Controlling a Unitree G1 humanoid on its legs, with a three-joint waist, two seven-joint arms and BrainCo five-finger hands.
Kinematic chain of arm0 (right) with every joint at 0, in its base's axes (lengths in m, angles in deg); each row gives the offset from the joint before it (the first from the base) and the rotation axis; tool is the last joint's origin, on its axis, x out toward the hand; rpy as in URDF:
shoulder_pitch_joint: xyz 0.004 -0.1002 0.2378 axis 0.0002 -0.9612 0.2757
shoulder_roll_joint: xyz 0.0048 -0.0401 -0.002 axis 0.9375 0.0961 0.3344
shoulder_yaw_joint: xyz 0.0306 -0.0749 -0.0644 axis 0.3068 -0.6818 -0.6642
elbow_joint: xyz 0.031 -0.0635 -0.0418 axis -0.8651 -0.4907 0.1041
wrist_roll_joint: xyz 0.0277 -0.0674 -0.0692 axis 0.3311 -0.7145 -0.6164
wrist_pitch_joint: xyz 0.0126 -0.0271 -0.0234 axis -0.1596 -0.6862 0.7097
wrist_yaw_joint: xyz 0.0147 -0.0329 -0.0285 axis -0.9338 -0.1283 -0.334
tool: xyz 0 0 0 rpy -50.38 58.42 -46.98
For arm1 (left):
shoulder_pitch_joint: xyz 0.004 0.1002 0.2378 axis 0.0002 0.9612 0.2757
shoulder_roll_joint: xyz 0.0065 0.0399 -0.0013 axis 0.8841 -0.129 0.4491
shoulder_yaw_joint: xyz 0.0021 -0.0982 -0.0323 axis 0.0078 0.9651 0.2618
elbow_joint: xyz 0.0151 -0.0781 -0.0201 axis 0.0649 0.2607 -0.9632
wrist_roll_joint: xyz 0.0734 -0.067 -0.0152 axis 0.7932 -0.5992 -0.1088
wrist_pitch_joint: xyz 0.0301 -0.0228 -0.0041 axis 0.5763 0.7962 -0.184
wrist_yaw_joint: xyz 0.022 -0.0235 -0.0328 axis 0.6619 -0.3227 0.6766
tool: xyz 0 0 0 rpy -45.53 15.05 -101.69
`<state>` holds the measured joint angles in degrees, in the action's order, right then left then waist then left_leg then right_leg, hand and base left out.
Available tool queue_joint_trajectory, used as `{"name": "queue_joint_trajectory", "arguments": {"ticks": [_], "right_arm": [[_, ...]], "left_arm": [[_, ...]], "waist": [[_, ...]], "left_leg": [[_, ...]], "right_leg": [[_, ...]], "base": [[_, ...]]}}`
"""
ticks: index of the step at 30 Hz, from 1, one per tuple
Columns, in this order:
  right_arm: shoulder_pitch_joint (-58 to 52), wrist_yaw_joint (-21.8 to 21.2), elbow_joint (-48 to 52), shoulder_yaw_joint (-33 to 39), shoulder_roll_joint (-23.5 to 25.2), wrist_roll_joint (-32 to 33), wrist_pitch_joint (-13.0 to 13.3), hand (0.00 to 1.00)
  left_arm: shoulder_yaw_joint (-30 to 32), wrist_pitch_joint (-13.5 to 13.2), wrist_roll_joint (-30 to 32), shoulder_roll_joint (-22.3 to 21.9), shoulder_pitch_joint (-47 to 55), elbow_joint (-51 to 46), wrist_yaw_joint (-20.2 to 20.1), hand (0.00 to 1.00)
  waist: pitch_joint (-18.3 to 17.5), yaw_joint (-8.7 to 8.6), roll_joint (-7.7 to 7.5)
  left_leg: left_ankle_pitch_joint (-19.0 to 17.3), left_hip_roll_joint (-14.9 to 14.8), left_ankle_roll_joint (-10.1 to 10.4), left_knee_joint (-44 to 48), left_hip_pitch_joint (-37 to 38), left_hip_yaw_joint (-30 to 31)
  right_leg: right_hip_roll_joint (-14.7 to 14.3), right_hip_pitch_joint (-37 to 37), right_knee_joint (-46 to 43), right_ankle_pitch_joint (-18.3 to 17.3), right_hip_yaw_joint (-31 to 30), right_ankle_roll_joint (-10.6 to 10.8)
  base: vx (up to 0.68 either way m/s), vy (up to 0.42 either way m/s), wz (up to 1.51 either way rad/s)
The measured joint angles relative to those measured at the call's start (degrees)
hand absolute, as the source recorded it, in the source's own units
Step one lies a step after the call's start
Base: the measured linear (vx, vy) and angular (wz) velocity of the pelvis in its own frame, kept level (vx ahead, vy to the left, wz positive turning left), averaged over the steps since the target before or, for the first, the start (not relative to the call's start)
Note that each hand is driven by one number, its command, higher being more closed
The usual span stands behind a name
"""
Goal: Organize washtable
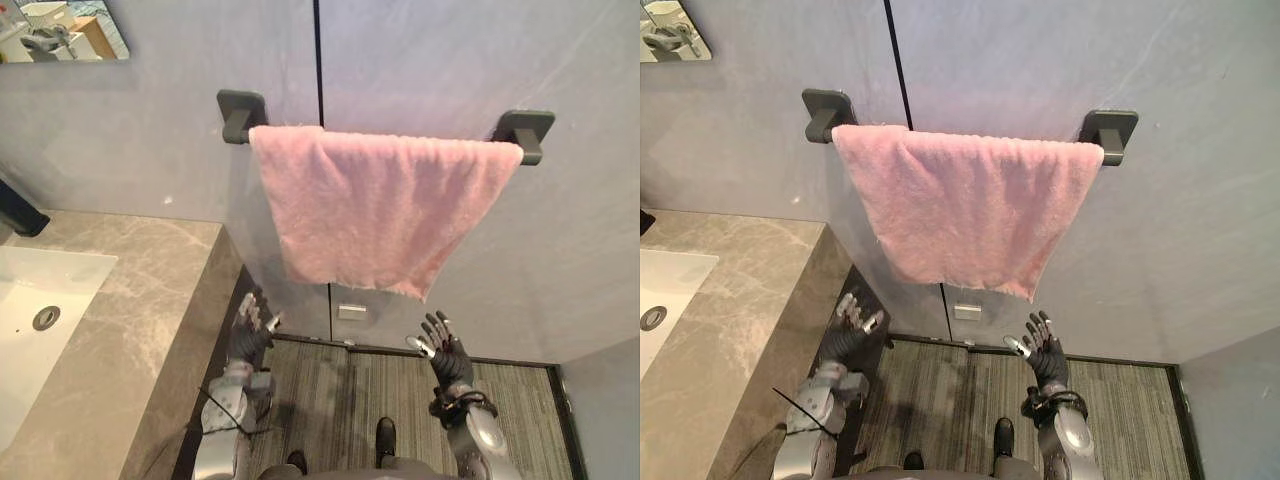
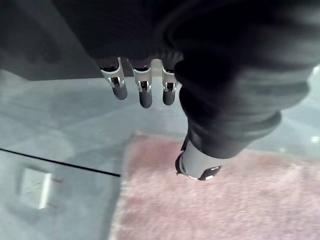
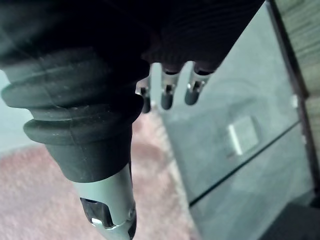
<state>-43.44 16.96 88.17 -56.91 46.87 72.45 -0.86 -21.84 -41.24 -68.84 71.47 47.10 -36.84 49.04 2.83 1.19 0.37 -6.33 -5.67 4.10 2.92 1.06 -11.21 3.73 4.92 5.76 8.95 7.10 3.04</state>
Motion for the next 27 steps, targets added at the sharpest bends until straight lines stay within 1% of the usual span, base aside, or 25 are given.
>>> {"name": "queue_joint_trajectory", "arguments": {"ticks": [1,2,3,4,5,6,7,8,9,11,12,13,14,15,16,17,18,19,22,23,25,26,27], "right_arm": [[-1.28,-0.74,0.57,-1.55,-0.60,-0.75,-0.25,0.00],[-3.26,-2.29,2.27,-3.78,-1.45,-1.28,-0.95,0.00],[-5.44,-4.08,5.63,-6.70,-2.46,-2.29,-1.45,0.00],[-6.83,-5.94,9.11,-9.66,-3.95,-2.40,-1.48,0.00],[-7.10,-6.73,10.63,-10.86,-4.64,-2.35,-1.48,0.00],[-7.24,-8.46,12.46,-12.27,-5.91,-2.22,-1.46,0.00],[-7.16,-10.08,14.01,-13.56,-7.20,-1.33,-1.43,0.00],[-6.16,-11.23,14.86,-14.88,-9.14,2.15,-1.42,0.00],[-5.64,-11.42,15.40,-15.66,-10.48,4.08,-1.42,0.00],[-2.96,-12.48,16.89,-17.97,-14.23,11.75,-1.23,0.00],[-1.21,-12.42,17.64,-18.92,-15.70,15.43,-1.08,0.00],[-0.15,-12.30,17.85,-19.15,-16.05,17.07,-0.90,0.00],[2.32,-11.70,17.86,-19.75,-16.26,19.70,0.14,0.00],[3.09,-11.46,17.86,-20.13,-16.24,20.21,0.43,0.00],[6.46,-9.73,17.85,-20.36,-15.83,22.07,1.78,0.00],[9.22,-8.06,17.84,-20.41,-15.27,23.12,3.10,0.00],[10.68,-7.04,17.84,-20.45,-14.89,23.18,3.71,0.00],[13.71,-5.16,17.70,-20.44,-13.87,23.05,4.77,0.00],[20.27,-0.58,16.18,-20.37,-11.48,21.74,7.27,0.00],[22.53,1.24,14.58,-20.15,-10.56,20.62,8.05,0.00],[25.10,3.53,12.71,-19.54,-9.84,18.99,8.65,0.00],[26.30,5.15,11.84,-18.97,-9.80,17.36,8.82,0.00],[27.05,5.72,10.69,-18.45,-9.97,16.90,8.94,0.00]], "left_arm": [[-0.28,0.47,-0.07,0.24,1.49,0.24,-0.81,0.00],[-1.15,1.02,-0.40,1.32,3.72,0.25,-2.47,0.00],[-3.92,1.57,-1.73,4.39,6.33,-0.21,-4.84,0.00],[-7.10,2.30,-3.93,8.49,9.18,-2.35,-7.45,0.00],[-8.68,2.57,-5.31,10.80,10.42,-3.79,-8.60,0.00],[-10.96,2.99,-9.30,14.24,11.61,-5.88,-10.80,0.00],[-13.89,3.19,-14.45,18.73,12.16,-8.39,-13.12,0.00],[-16.42,3.26,-19.74,22.44,12.05,-10.43,-14.66,0.00],[-17.71,3.28,-22.09,24.20,11.86,-11.36,-15.26,0.00],[-22.65,3.35,-31.09,29.27,10.02,-13.89,-15.79,0.00],[-24.84,3.35,-34.83,30.24,8.18,-15.16,-15.43,0.00],[-25.57,3.31,-36.86,30.57,7.19,-15.78,-15.07,0.00],[-27.09,2.99,-40.43,30.37,4.63,-16.79,-13.56,0.00],[-27.47,2.98,-41.05,30.13,3.83,-16.96,-13.27,0.00],[-28.45,2.26,-43.26,28.55,0.53,-17.16,-11.11,0.00],[-28.92,1.29,-43.46,26.50,-2.22,-17.14,-9.32,0.00],[-29.06,0.65,-43.39,25.40,-3.51,-17.13,-8.39,0.00],[-29.18,-0.27,-43.25,22.79,-6.00,-16.95,-6.65,0.00],[-29.15,-3.30,-42.30,16.32,-12.70,-13.30,-2.86,0.00],[-29.09,-4.21,-40.29,14.38,-15.67,-10.87,-1.26,0.00],[-28.73,-4.88,-37.44,12.67,-19.76,-7.25,0.94,0.00],[-28.45,-5.19,-34.25,11.78,-22.73,-4.45,2.84,0.00],[-27.62,-5.41,-31.50,10.99,-25.19,-1.74,4.08,0.00]], "waist": [[-0.49,-0.06,-0.04],[-0.90,-0.07,-0.06],[-0.90,-0.11,-0.05],[-1.12,-0.28,-0.18],[-1.23,-0.38,-0.31],[-1.40,-0.42,-0.53],[-1.77,-0.38,-0.85],[-1.96,-0.39,-1.09],[-2.00,-0.40,-1.14],[-2.35,-0.47,-1.10],[-2.45,-0.53,-1.05],[-2.46,-0.53,-1.05],[-2.47,-0.58,-1.06],[-2.47,-0.59,-1.06],[-2.47,-0.65,-1.06],[-2.55,-0.61,-1.14],[-2.58,-0.60,-1.19],[-2.67,-0.62,-1.33],[-2.76,-0.46,-1.43],[-2.86,-0.48,-1.49],[-2.97,-0.53,-1.51],[-2.98,-0.59,-1.48],[-2.96,-0.64,-1.42]], "left_leg": [[-0.28,-0.19,0.10,0.26,0.00,0.00],[-0.70,-0.43,0.25,0.65,0.08,0.04],[-1.38,-0.77,0.43,1.28,0.17,0.13],[-1.60,-0.97,0.54,1.39,0.19,0.21],[-1.64,-1.02,0.57,1.34,0.18,0.27],[-1.73,-1.08,0.63,1.28,0.13,0.36],[-1.95,-1.09,0.72,1.24,-0.21,0.58],[-1.83,-1.01,0.71,1.17,-0.30,0.86],[-1.72,-0.97,0.62,1.19,-0.28,0.94],[-1.66,-0.34,0.58,1.80,0.00,1.44],[-1.66,-0.21,0.56,2.00,-0.02,1.73],[-1.65,-0.19,0.56,2.01,0.01,1.80],[-1.65,-0.11,0.55,2.00,0.12,1.97],[-1.66,-0.08,0.55,1.99,0.18,2.02],[-1.67,0.16,0.50,1.96,0.56,2.39],[-1.68,0.24,0.44,1.97,0.64,2.74],[-1.67,0.30,0.41,1.98,0.58,2.98],[-1.60,0.38,0.30,2.00,0.41,3.23],[-1.56,0.50,0.22,2.12,-0.43,3.31],[-1.43,0.56,0.10,2.16,-1.41,3.30],[-1.17,0.66,0.03,2.70,-3.34,3.30],[-0.64,0.78,-0.03,3.00,-4.94,3.26],[-0.33,0.86,-0.07,2.93,-6.11,3.18]], "right_leg": [[-0.16,-0.15,0.00,-0.16,0.06,-0.06],[-0.39,-0.44,0.00,-0.42,0.12,-0.17],[-0.65,-0.93,0.00,-0.90,0.23,-0.06],[-0.83,-1.03,0.03,-1.28,0.31,0.08],[-0.89,-1.02,0.07,-1.36,0.36,0.07],[-0.97,-0.98,0.23,-1.51,0.43,0.02],[-1.00,-0.71,0.24,-1.75,0.58,-0.21],[-0.95,-0.69,0.23,-1.84,0.76,-0.23],[-0.92,-0.72,0.23,-1.82,0.81,-0.18],[-0.71,-0.80,0.06,-1.39,0.95,-0.24],[-0.63,-0.87,0.00,-1.08,0.96,-0.31],[-0.59,-0.91,0.00,-1.07,0.96,-0.31],[-0.50,-1.08,0.00,-1.02,1.04,-0.30],[-0.49,-1.16,0.00,-1.02,1.05,-0.30],[-0.46,-1.63,0.01,-1.01,1.21,-0.28],[-0.49,-1.89,0.03,-1.01,1.51,-0.28],[-0.48,-1.90,0.09,-1.00,1.66,-0.28],[-0.44,-1.80,0.24,-0.87,1.79,-0.32],[-0.35,-1.12,0.27,-0.64,1.89,-0.48],[-0.30,-0.21,0.27,-0.46,1.85,-0.55],[-0.17,1.59,0.27,0.00,1.67,-0.60],[-0.04,3.16,0.25,0.62,1.55,-0.77],[0.02,4.40,0.17,0.95,1.43,-0.81]], "base": [[0.03,-0.022,-0.01],[0.05,-0.022,0.00],[0.04,-0.026,0.01],[0.04,-0.026,0.02],[0.00,0.000,0.00],[0.01,-0.022,0.04],[0.01,-0.021,0.08],[0.02,-0.012,0.08],[0.02,-0.003,0.07],[0.05,0.018,0.04],[0.06,0.024,0.02],[0.03,0.015,0.02],[0.00,0.000,0.00],[-0.02,0.004,0.05],[-0.04,-0.001,0.09],[-0.05,-0.006,0.11],[-0.06,-0.019,0.11],[-0.07,-0.022,0.06],[-0.08,-0.024,0.03],[-0.09,-0.032,-0.01],[-0.06,-0.026,-0.04],[-0.05,-0.028,-0.04],[-0.04,-0.026,-0.03]]}}
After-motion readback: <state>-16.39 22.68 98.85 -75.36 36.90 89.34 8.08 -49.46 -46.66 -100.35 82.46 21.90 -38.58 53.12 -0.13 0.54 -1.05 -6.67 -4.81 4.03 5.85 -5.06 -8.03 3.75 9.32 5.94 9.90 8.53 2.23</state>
